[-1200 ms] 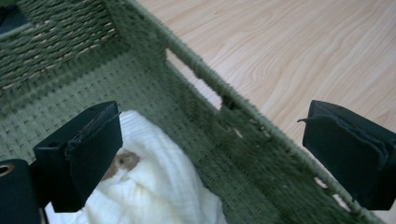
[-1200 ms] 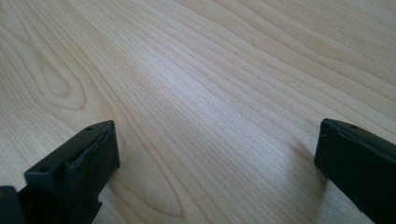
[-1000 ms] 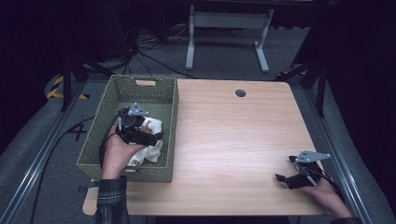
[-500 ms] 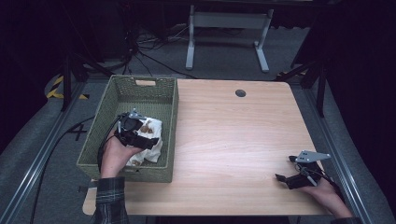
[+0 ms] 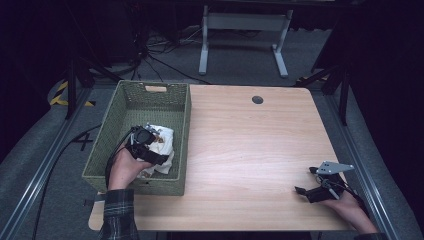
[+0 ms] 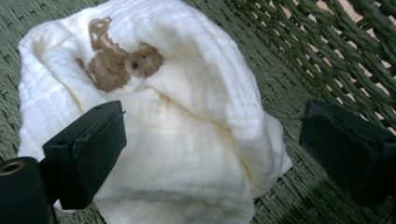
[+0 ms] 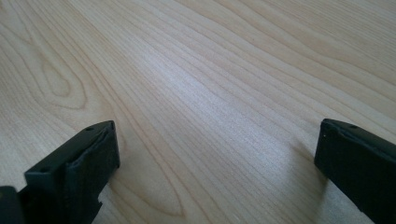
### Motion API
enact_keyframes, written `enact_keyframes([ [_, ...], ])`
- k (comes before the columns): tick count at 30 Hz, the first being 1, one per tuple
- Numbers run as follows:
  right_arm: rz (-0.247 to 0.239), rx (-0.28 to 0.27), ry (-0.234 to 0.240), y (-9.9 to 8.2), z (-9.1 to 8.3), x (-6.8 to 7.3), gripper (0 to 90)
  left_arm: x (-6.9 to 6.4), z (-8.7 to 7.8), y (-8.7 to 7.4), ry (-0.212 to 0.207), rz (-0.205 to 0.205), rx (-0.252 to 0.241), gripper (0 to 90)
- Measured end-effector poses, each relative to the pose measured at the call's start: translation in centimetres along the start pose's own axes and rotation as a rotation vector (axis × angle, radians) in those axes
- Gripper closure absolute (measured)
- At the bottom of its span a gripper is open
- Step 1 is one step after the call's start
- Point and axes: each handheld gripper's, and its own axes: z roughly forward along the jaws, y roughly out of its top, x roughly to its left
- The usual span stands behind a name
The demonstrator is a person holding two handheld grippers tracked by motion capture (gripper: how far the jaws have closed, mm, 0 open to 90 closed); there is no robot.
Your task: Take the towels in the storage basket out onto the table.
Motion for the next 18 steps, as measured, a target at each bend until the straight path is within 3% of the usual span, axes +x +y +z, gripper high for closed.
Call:
enact_keyframes([
  [9, -0.003, -0.001, 0.001, 0.0, 0.0, 0.0, 0.2, 0.1, 0.9, 0.0, -0.013, -0.01, 0.07, 15.1],
  [14, -0.002, 0.0, 0.001, 0.0, 0.0, 0.0, 0.2, -0.1, 1.7, 0.1, 0.02, -0.006, 0.156, 20.1],
  [18, -0.002, -0.001, 0.002, 0.0, 0.0, 0.0, 0.2, 0.0, 2.0, 0.1, 0.023, -0.005, 0.19, 28.1],
])
